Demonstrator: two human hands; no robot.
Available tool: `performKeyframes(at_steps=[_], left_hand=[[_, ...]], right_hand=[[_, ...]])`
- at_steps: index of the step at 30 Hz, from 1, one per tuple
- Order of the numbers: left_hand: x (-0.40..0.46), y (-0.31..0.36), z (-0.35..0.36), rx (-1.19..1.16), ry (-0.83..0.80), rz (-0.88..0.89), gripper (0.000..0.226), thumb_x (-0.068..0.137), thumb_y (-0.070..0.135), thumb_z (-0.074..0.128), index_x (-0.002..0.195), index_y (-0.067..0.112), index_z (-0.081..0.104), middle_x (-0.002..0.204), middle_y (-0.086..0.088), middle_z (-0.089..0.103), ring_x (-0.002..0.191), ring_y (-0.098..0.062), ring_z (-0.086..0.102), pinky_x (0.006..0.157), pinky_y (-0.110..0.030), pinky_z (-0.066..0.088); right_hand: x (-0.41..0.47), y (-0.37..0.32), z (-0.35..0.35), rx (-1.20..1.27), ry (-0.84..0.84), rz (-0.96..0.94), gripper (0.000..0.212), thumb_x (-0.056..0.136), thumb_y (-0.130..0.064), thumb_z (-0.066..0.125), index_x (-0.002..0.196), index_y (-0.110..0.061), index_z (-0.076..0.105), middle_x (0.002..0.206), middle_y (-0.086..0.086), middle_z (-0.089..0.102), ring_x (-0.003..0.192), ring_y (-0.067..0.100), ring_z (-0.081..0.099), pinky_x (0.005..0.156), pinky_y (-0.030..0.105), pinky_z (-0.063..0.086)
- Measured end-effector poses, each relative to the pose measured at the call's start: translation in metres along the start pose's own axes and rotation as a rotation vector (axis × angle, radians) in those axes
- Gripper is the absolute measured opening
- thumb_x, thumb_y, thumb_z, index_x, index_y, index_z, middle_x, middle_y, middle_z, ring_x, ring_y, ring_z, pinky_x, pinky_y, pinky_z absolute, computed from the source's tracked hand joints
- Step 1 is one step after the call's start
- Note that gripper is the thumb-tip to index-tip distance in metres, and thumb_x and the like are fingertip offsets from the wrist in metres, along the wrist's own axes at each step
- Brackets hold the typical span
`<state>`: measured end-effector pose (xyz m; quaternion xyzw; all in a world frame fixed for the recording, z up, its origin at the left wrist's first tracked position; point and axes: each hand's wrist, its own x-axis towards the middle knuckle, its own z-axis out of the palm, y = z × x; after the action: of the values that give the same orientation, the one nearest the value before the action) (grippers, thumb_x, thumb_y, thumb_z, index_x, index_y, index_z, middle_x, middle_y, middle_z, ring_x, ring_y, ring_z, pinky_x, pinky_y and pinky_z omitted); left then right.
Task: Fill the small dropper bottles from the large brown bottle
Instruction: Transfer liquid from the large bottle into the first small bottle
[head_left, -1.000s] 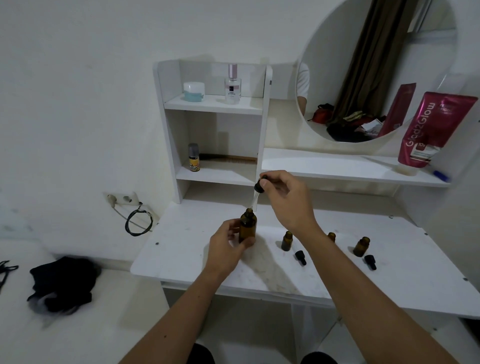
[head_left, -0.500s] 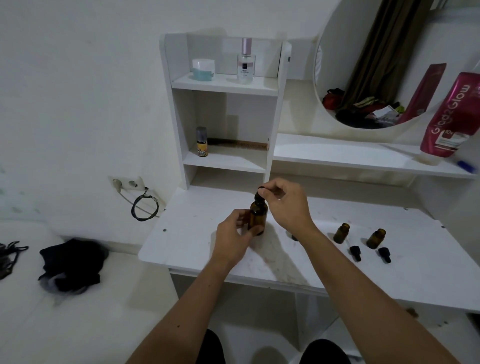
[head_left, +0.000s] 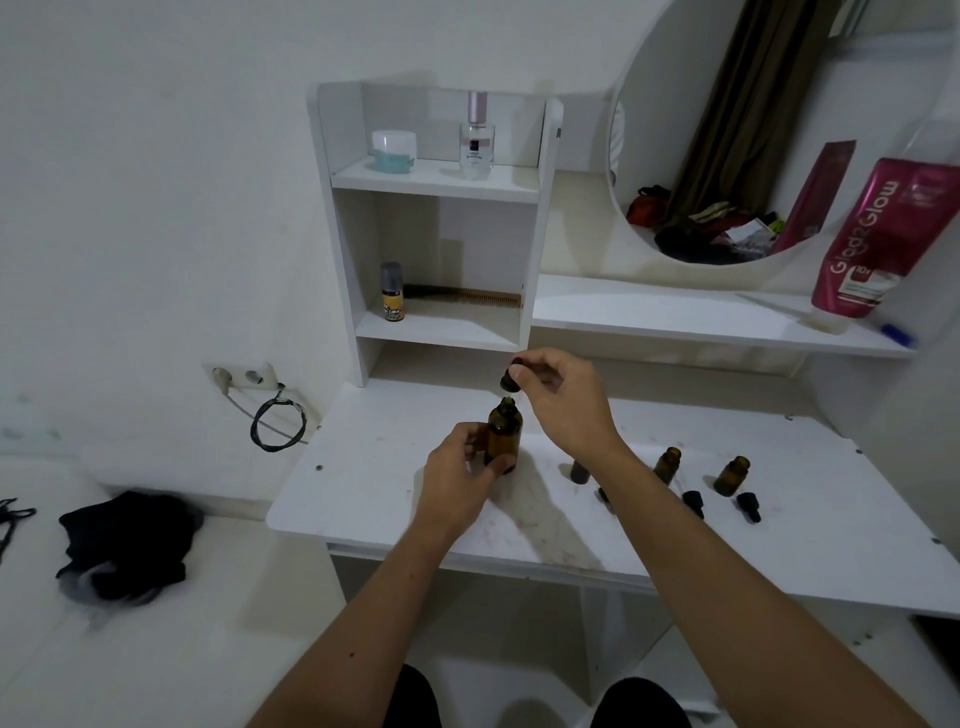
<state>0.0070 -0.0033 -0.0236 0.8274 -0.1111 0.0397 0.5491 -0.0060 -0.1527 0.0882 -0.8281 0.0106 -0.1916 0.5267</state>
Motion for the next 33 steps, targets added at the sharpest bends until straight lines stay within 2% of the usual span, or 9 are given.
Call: performKeyframes(at_steps=[4,7,9,13,17,22,27,30,33], left_hand=[[-0.001,0.002,0.002,0.012,-0.009,-0.065,0.068,0.082,0.038,0.083,0.137,0.022,0.047,0.125,0.009,0.063,0.112,-0.011,0.061,0.101,-0.031,0.052],[-0.004,0.006,0.004,0.017,0.007,-0.103,0.080,0.080,0.042,0.084,0.143,0.022,0.039,0.131,0.009,0.056,0.118,-0.012,0.056,0.103,-0.033,0.050],[-0.009,0.009,0.003,0.023,0.040,-0.107,0.082,0.078,0.041,0.085,0.143,0.019,0.039,0.129,0.009,0.052,0.115,-0.011,0.055,0.097,-0.028,0.050],[-0.023,0.010,0.005,0.103,0.125,-0.059,0.057,0.078,0.044,0.084,0.116,0.024,0.047,0.108,0.008,0.057,0.091,-0.010,0.058,0.072,-0.016,0.047],[-0.037,0.013,0.024,0.134,0.029,0.019,0.036,0.083,0.048,0.078,0.097,0.031,0.050,0.090,0.013,0.060,0.078,-0.008,0.060,0.068,-0.022,0.051],[-0.035,0.022,0.051,0.048,-0.058,0.101,0.035,0.084,0.044,0.079,0.108,0.032,0.057,0.099,0.015,0.063,0.088,-0.004,0.062,0.078,-0.028,0.058],[-0.023,0.033,0.072,0.070,-0.119,0.075,0.051,0.088,0.040,0.077,0.131,0.027,0.053,0.129,0.012,0.058,0.104,-0.001,0.058,0.085,-0.012,0.048],[-0.016,0.035,0.080,0.064,-0.113,0.089,0.054,0.089,0.038,0.076,0.136,0.026,0.052,0.131,0.012,0.057,0.106,-0.002,0.058,0.089,-0.019,0.052],[-0.010,0.036,0.088,0.080,-0.110,0.096,0.046,0.090,0.037,0.075,0.130,0.028,0.055,0.125,0.014,0.061,0.103,-0.002,0.061,0.090,-0.027,0.056]], right_hand=[[0.002,-0.018,-0.012,0.111,0.047,-0.045,0.016,0.097,-0.016,0.068,0.111,-0.016,0.076,0.103,-0.005,0.078,0.098,0.004,0.073,0.088,0.012,0.053],[0.000,-0.033,-0.023,0.184,0.111,-0.093,0.017,0.098,-0.015,0.067,0.112,-0.013,0.076,0.102,-0.004,0.078,0.098,0.005,0.073,0.090,0.014,0.054],[-0.003,-0.038,-0.032,0.215,0.155,-0.119,0.016,0.098,-0.015,0.067,0.112,-0.014,0.076,0.101,-0.006,0.078,0.098,0.004,0.073,0.088,0.014,0.054],[-0.011,-0.034,-0.053,0.205,0.195,-0.133,0.016,0.098,-0.015,0.068,0.112,-0.015,0.075,0.103,-0.007,0.077,0.099,0.002,0.072,0.089,0.013,0.053],[-0.020,-0.016,-0.074,0.171,0.213,-0.087,0.018,0.098,-0.016,0.068,0.115,-0.016,0.075,0.106,-0.009,0.076,0.101,-0.001,0.070,0.090,0.010,0.052],[-0.029,0.009,-0.089,0.143,0.245,-0.022,0.020,0.098,-0.017,0.068,0.117,-0.016,0.075,0.104,-0.010,0.076,0.099,-0.002,0.071,0.086,0.008,0.051],[-0.035,0.024,-0.097,0.091,0.261,-0.034,0.016,0.098,-0.018,0.068,0.113,-0.021,0.074,0.101,-0.011,0.077,0.096,-0.001,0.072,0.086,0.009,0.052],[-0.036,0.032,-0.095,0.081,0.247,-0.017,0.016,0.097,-0.018,0.069,0.112,-0.019,0.076,0.101,-0.008,0.078,0.097,0.003,0.073,0.090,0.015,0.054],[-0.036,0.040,-0.092,0.042,0.231,-0.023,0.015,0.096,-0.017,0.070,0.110,-0.016,0.076,0.098,-0.007,0.078,0.094,0.004,0.073,0.089,0.016,0.055]])
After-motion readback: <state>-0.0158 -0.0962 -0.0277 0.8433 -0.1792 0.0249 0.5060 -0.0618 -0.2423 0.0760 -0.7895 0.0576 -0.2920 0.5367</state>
